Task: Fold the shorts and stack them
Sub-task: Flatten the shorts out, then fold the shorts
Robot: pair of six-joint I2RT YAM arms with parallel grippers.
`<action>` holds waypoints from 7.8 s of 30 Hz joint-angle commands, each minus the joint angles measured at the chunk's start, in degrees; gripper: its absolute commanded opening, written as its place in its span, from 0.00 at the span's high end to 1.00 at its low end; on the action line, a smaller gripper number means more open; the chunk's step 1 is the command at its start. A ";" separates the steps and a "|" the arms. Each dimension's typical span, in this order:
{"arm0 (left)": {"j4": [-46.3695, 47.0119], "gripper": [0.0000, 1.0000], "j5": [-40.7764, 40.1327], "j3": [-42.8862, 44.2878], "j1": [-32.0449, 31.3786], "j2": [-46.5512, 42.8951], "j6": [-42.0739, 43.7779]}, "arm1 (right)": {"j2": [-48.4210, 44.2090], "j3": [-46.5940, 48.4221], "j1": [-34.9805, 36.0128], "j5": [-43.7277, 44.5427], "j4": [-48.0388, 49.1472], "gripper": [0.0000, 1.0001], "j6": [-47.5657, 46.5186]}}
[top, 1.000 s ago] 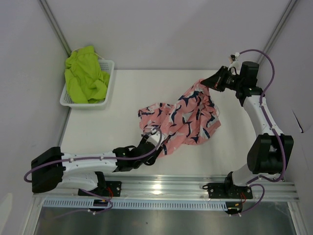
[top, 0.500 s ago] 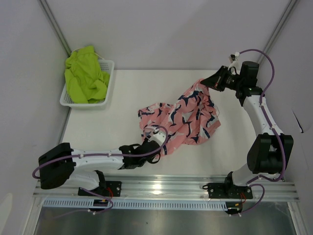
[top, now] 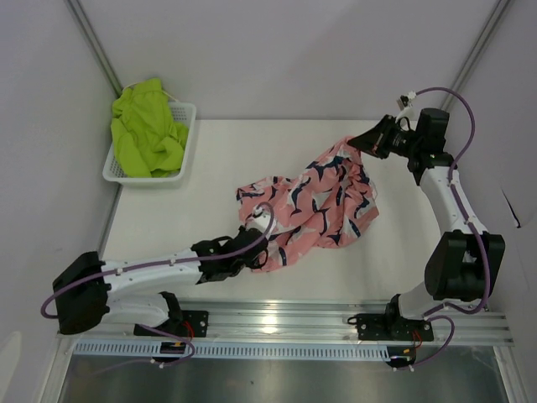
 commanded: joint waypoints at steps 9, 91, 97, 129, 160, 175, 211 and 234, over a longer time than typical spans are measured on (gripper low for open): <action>-17.96 1.00 -2.15 28.38 9.34 -12.32 -2.16 | -14.68 -6.66 -2.04 -2.72 9.72 1.00 0.32; -34.51 1.00 12.78 82.22 19.28 -12.94 11.48 | -25.94 32.37 -4.68 0.18 -11.16 1.00 12.63; -28.36 1.00 16.18 69.49 25.84 -11.27 8.68 | -26.11 8.40 -3.98 2.63 -4.68 1.00 12.98; -10.59 1.00 32.13 57.05 54.96 43.81 -2.32 | 34.08 15.01 4.02 15.91 33.56 1.00 8.24; -2.08 0.12 22.45 39.10 37.15 24.17 -4.42 | 20.49 4.52 -2.75 37.97 4.39 0.25 -4.51; 4.52 0.13 22.98 19.19 12.00 13.78 -9.79 | 16.95 -9.30 -5.56 40.78 4.56 0.47 -4.60; 4.35 0.39 18.41 11.19 22.70 27.94 -9.88 | 12.39 -11.41 2.70 65.58 -8.10 0.94 -5.30; -2.33 0.21 15.33 11.45 17.26 8.69 -8.74 | 11.86 -20.37 -3.01 46.33 2.18 0.64 -3.19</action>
